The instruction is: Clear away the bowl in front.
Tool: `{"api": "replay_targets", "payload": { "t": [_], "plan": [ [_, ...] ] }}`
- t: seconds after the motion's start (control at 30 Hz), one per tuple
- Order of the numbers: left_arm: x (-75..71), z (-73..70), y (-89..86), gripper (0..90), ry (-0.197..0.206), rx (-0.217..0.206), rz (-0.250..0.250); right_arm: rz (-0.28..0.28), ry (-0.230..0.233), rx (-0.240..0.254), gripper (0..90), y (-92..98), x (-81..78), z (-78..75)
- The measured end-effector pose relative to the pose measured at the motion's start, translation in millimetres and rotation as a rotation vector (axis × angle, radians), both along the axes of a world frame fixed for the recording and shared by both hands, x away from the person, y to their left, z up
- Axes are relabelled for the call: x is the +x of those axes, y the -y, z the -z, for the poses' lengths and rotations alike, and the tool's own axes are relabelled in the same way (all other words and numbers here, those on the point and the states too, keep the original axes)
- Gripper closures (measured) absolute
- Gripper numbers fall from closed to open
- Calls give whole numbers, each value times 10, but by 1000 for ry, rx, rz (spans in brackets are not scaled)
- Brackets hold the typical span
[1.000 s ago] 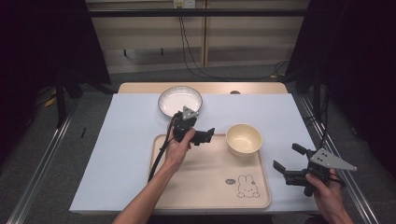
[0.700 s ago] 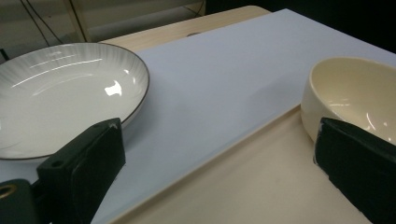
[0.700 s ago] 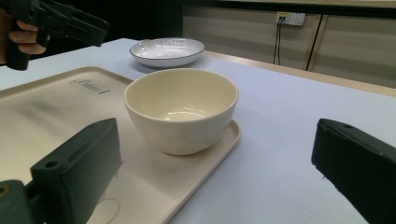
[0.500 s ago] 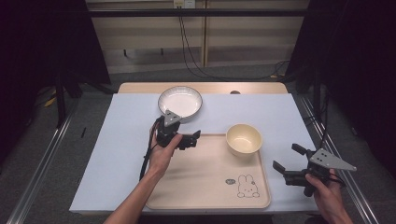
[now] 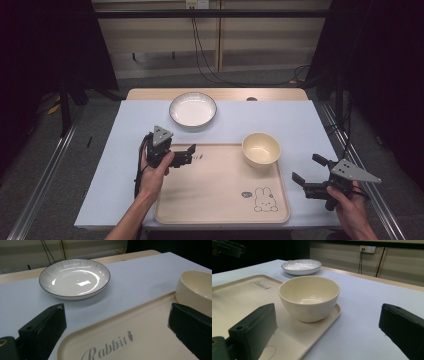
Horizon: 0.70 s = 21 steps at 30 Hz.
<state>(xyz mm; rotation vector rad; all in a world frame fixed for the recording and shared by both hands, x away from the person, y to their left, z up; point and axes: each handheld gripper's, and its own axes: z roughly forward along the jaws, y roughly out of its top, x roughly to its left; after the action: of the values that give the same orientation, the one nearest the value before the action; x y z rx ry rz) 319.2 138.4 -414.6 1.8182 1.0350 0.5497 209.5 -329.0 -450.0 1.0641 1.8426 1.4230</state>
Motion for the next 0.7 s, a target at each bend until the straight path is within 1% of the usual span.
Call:
{"api": "replay_targets", "payload": {
  "t": [0.03,0.07,0.13,0.27,0.3,0.33,0.43,0.5,0.6,0.63,0.67,0.7],
  "plan": [
    [-16,2,-32,18,8,-7,3,-3,1,3,11,-1,0,0],
    [-42,5,-68,17,11,-17,-16,-2,3,4,11,-2,1,1],
    [-85,11,-156,17,4,-15,-24,1,1,2,11,-2,2,2],
    [-185,41,-320,17,9,0,-50,2,0,2,11,-2,0,0],
    [-216,48,-366,16,8,-13,-63,3,6,2,11,0,5,2],
    [-238,52,-406,18,6,-17,-69,5,3,3,11,1,3,0],
    [-299,55,-506,17,9,-14,-99,5,4,1,11,0,4,2],
    [-340,59,-579,17,9,-23,-106,6,0,-3,11,1,3,2],
    [-420,67,-667,17,16,-21,-127,7,3,2,11,0,3,2],
    [-440,70,-697,16,13,-30,-128,7,4,1,11,1,4,2],
    [-464,68,-725,16,6,-33,-142,10,2,1,11,0,4,3],
    [-492,70,-747,18,13,-36,-164,8,0,-2,11,1,3,2]
  ]
}}
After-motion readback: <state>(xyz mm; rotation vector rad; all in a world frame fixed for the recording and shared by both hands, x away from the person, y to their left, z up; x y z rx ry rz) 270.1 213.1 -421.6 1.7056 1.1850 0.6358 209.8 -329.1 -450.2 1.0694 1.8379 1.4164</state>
